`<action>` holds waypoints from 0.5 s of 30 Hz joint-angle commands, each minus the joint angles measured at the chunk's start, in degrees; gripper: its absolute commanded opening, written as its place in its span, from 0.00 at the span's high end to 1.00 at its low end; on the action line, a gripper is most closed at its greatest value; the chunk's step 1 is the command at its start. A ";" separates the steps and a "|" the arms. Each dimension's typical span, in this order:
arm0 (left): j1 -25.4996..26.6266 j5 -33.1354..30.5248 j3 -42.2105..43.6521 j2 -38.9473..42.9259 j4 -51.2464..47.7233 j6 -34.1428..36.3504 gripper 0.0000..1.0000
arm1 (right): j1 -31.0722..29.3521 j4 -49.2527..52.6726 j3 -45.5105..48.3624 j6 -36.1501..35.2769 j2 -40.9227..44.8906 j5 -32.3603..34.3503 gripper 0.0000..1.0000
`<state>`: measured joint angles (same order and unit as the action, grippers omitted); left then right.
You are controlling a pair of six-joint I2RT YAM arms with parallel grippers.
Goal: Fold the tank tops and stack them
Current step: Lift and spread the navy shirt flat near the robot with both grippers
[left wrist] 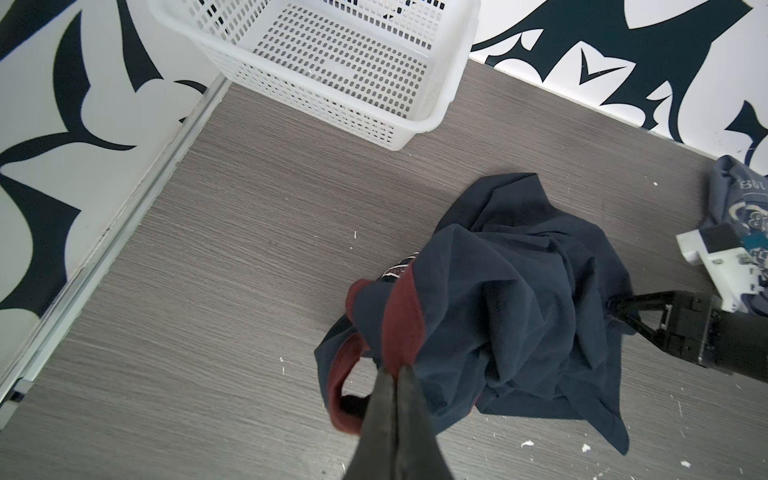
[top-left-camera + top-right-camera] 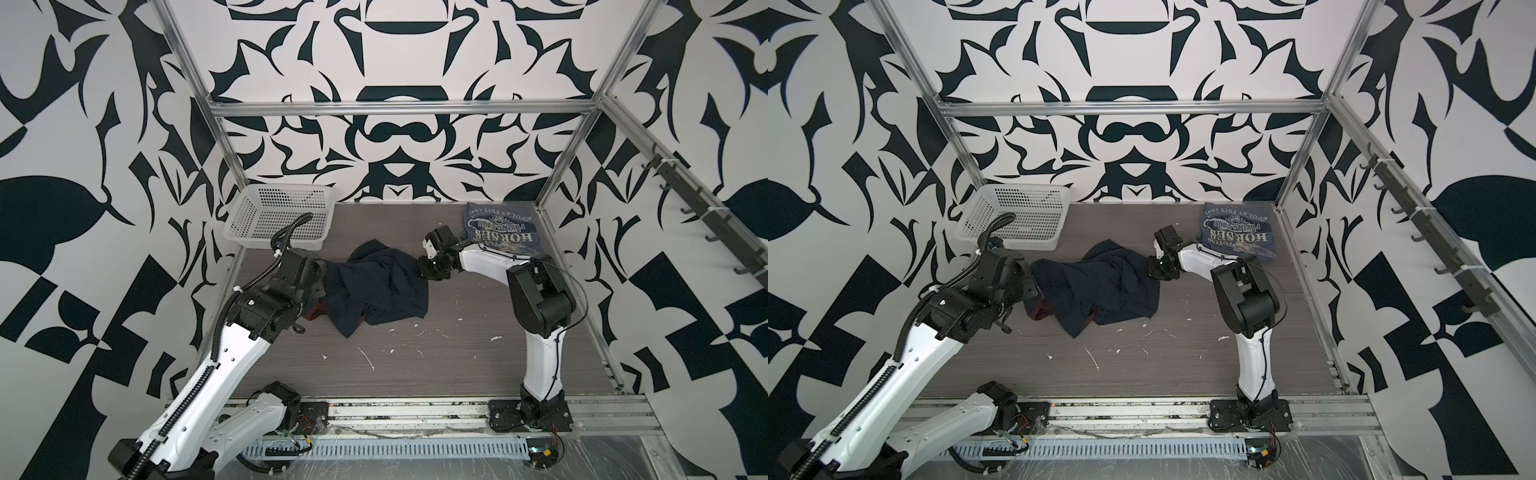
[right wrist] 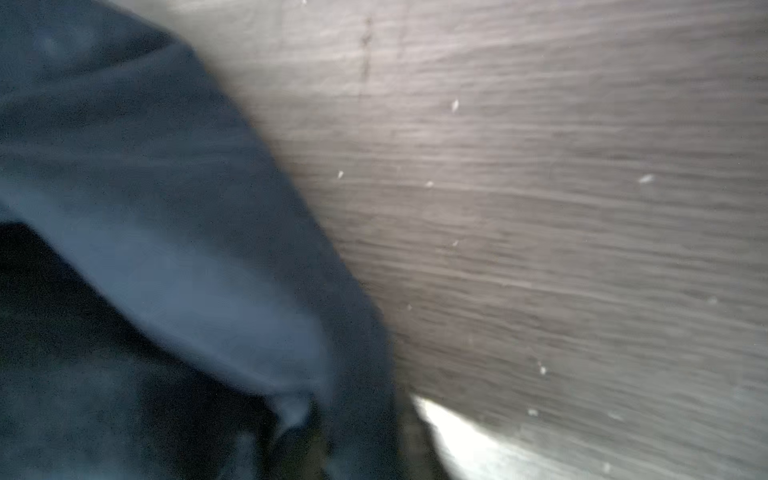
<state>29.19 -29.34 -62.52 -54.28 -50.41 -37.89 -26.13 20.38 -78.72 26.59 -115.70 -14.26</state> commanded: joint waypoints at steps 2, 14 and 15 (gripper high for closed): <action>-0.56 -2.21 -0.99 0.38 -2.00 0.98 1.00 | -0.32 4.68 -3.19 -1.33 7.25 2.82 1.00; -1.50 -11.59 -13.76 5.02 -0.08 9.03 1.00 | 14.47 18.21 -1.58 -5.11 45.77 11.94 1.00; -1.50 -11.99 -13.62 6.30 1.13 9.30 1.00 | 15.36 19.67 -1.79 -5.68 48.22 12.55 1.00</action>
<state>28.08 -36.67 -74.35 -50.98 -50.48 -31.14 -12.10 33.71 -79.26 23.31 -72.51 -3.95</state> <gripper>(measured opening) 0.043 0.054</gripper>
